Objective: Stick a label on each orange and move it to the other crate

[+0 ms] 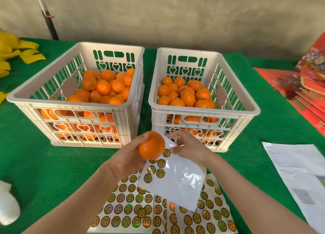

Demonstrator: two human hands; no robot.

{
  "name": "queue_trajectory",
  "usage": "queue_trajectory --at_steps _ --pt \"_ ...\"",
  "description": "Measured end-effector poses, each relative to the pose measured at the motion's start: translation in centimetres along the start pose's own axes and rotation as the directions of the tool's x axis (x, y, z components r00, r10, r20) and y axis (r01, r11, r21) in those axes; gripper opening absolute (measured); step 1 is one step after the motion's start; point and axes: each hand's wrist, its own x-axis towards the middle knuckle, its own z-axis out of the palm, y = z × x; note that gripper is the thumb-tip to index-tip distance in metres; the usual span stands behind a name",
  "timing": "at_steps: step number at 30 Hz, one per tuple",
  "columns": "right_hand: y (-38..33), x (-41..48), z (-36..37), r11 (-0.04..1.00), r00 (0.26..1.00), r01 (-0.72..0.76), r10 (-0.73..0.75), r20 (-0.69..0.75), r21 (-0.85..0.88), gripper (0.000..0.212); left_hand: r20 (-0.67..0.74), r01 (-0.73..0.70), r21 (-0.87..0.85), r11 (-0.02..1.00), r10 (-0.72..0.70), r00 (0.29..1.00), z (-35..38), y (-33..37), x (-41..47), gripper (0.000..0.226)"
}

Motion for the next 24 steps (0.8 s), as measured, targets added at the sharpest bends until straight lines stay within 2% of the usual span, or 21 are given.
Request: queue_trajectory --at_steps 2,4,7,10,13,16,22,24 --pt "0.5 -0.6 0.6 0.991 0.99 0.081 -0.092 -0.107 -0.102 0.033 -0.017 0.014 -0.05 0.999 -0.015 1.0 0.0 -0.3 0.5 0.107" --pt "1.0 -1.2 1.1 0.943 0.944 0.23 -0.276 -0.18 -0.24 0.031 -0.02 0.053 -0.099 0.994 -0.055 0.998 -0.3 -0.7 0.8 0.094" --pt "1.9 -1.9 1.5 0.852 0.882 0.365 -0.445 -0.154 -0.374 0.024 -0.03 0.088 -0.13 0.988 -0.093 0.995 -0.4 -1.0 0.9 0.074" --pt "2.2 -2.4 1.8 0.851 0.864 0.402 -0.475 -0.167 -0.337 0.013 -0.017 0.12 -0.155 0.981 -0.124 0.992 -0.3 -1.2 0.9 0.072" --pt "2.4 -2.6 1.9 0.852 0.87 0.409 -0.472 -0.14 -0.327 0.012 -0.016 0.13 -0.143 0.981 -0.134 0.991 -0.4 -1.4 1.0 0.085" --pt "2.7 -2.6 2.2 0.84 0.886 0.39 -0.454 -0.094 -0.377 0.022 0.005 0.159 -0.151 0.976 -0.16 0.987 -0.4 -1.4 1.0 0.073" --pt "2.9 -2.9 2.1 0.81 0.864 0.429 -0.498 -0.081 -0.398 0.001 -0.036 0.187 -0.057 0.981 -0.189 0.981 -0.3 -1.6 1.1 0.066" --pt "2.9 -3.2 2.1 0.808 0.856 0.451 -0.512 -0.073 -0.378 0.003 -0.047 0.166 -0.059 0.984 -0.169 0.984 -0.3 -1.7 1.2 0.061"
